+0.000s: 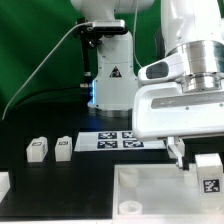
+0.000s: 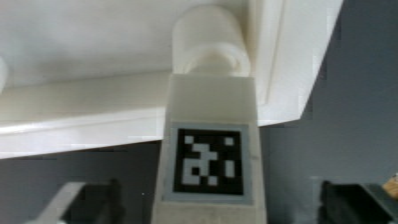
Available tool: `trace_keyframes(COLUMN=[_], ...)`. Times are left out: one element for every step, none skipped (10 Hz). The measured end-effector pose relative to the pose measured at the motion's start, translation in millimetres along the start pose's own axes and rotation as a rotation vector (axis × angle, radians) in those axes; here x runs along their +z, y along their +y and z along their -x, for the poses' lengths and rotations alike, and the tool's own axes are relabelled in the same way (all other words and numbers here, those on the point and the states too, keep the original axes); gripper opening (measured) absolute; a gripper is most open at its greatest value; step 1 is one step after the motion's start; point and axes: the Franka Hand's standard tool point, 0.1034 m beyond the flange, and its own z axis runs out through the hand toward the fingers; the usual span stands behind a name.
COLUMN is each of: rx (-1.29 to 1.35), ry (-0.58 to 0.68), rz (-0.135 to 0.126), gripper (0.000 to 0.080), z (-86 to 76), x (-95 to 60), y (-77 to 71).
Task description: Assemble one leg
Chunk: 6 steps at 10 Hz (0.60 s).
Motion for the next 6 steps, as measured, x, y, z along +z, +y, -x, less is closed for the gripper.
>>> trace_keyframes(rx=[0.0,0.0,0.0,0.0,0.0,0.0], ry=[0.0,-0.001,-0.001,-0.001,-0.001,-0.001], rz=[0.0,0.0,0.0,0.0,0.0,0.0], gripper=[0.0605,0.064,0.064,0.0648,0.0648,0.0649], z=[0.2,0.3,0.4,0.5,0.6,0.6], x=[0.1,0.2,0.3,0.3,0.4,0.4], y=[0.1,0.1,0.1,0.2,0.2,0.2])
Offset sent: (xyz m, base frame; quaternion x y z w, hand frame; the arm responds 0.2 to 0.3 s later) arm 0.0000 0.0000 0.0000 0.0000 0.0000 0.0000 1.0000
